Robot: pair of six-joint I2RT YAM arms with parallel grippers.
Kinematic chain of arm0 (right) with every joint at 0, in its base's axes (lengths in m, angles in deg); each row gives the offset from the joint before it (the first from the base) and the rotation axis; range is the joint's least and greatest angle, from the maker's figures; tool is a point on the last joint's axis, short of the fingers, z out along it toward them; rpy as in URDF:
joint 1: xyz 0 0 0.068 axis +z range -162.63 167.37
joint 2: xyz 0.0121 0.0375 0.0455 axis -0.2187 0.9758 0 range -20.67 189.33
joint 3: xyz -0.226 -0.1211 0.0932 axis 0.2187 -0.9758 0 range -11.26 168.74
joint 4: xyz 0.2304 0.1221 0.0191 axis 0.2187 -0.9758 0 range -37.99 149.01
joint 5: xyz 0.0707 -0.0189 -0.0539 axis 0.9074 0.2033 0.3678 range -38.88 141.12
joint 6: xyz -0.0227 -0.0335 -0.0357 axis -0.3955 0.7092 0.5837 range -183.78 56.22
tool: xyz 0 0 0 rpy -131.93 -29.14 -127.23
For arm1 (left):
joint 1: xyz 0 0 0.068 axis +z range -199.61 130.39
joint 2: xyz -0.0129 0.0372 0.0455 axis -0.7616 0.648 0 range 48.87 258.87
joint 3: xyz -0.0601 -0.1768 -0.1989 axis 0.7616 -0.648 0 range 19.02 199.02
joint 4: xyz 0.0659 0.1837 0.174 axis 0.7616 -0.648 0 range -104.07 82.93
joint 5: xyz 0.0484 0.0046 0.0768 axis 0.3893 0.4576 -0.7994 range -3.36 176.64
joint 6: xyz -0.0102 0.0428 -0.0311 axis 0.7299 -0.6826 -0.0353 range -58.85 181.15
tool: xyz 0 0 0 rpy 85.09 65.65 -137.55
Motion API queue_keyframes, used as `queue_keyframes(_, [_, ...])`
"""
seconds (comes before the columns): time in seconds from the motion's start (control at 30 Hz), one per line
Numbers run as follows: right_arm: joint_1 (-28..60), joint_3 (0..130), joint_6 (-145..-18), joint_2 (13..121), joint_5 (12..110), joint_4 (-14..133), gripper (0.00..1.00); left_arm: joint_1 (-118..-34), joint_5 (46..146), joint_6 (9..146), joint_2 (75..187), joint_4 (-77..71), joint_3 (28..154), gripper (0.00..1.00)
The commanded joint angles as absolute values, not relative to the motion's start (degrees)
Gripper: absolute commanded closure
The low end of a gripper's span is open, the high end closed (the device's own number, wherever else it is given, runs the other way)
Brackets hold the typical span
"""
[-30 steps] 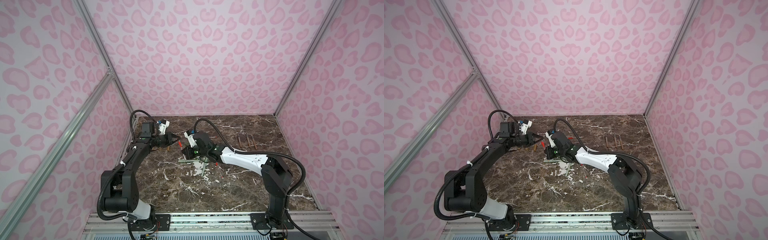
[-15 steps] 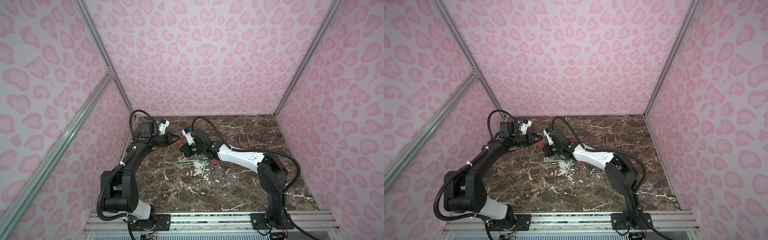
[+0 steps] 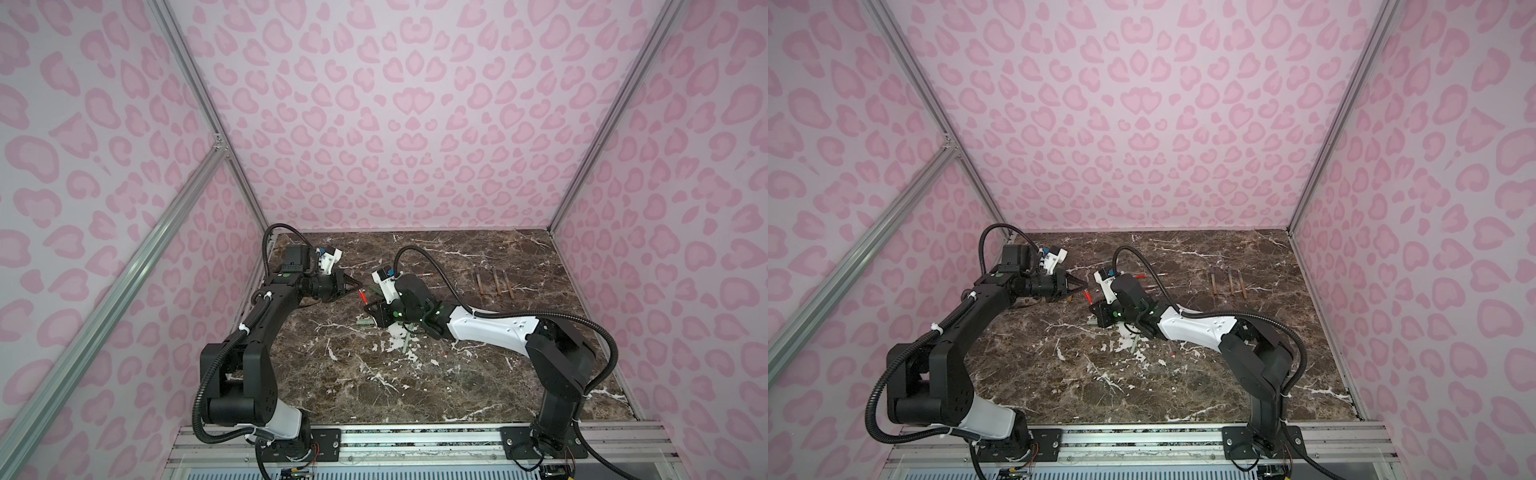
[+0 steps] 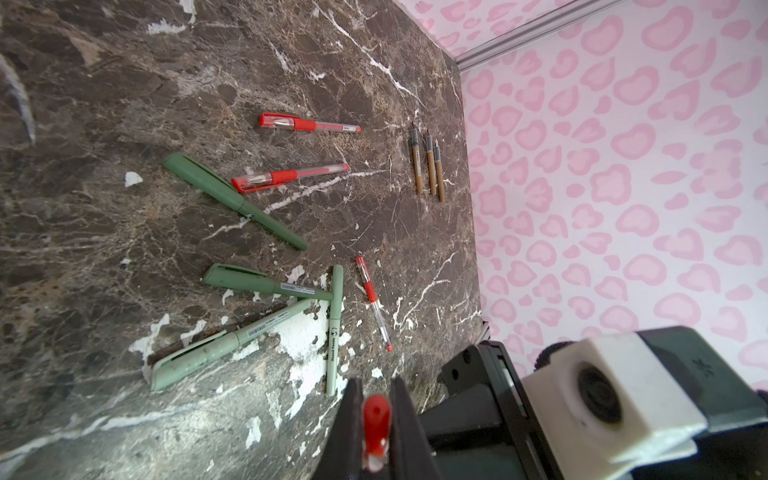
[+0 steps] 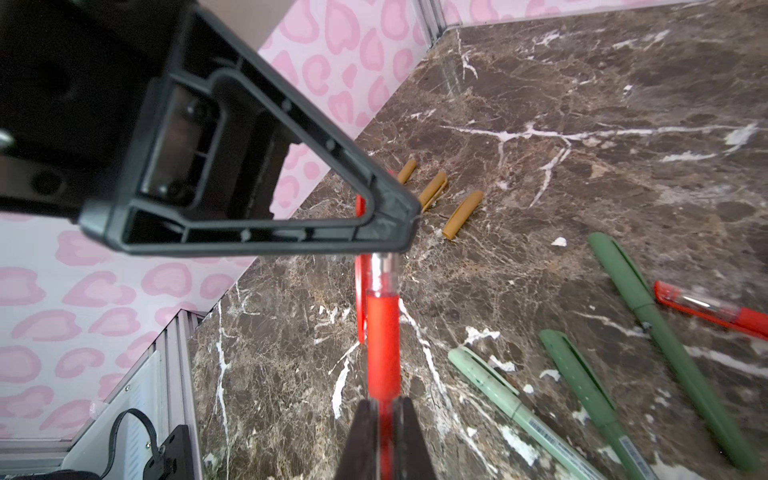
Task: Open the pen caps
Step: 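Pull the red cap off with the left gripper while the right gripper holds the pen, then set the red cap near the tan caps while the right arm carries the pen away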
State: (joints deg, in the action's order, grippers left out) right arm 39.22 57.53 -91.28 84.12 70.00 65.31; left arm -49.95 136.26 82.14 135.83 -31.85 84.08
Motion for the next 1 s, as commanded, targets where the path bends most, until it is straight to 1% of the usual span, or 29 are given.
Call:
queue_keyframes(0.0, [39.05, 56.07, -91.42, 84.27, 68.95, 56.03, 1.0, -48.73, 135.16, 81.78, 135.64, -24.86, 85.68, 0.96])
queue_keyframes(0.23, [38.02, 55.47, -91.46, 83.6, 68.37, 56.2, 1.0, -47.5, 133.61, 79.47, 136.06, -27.61, 87.24, 0.96])
queue_keyframes(0.5, [32.66, 54.6, -90.38, 79.04, 66.15, 53.2, 1.0, -47.63, 117.09, 69.35, 136.13, -33.27, 83.91, 0.97])
queue_keyframes(0.67, [27.7, 53.88, -88.36, 75.42, 64.32, 49.28, 1.0, -49.2, 115.11, 66.77, 140.89, -36.45, 87.25, 0.97])
queue_keyframes(0.87, [20.75, 53.84, -84.82, 71.07, 60.82, 41.65, 1.0, -53.59, 113.18, 64.11, 149.39, -41.15, 93.67, 0.97])
queue_keyframes(0.97, [17.3, 52.94, -83.52, 68.81, 60.23, 38.56, 1.0, -54.68, 109.36, 64.37, 153.35, -42.98, 95.74, 0.97])
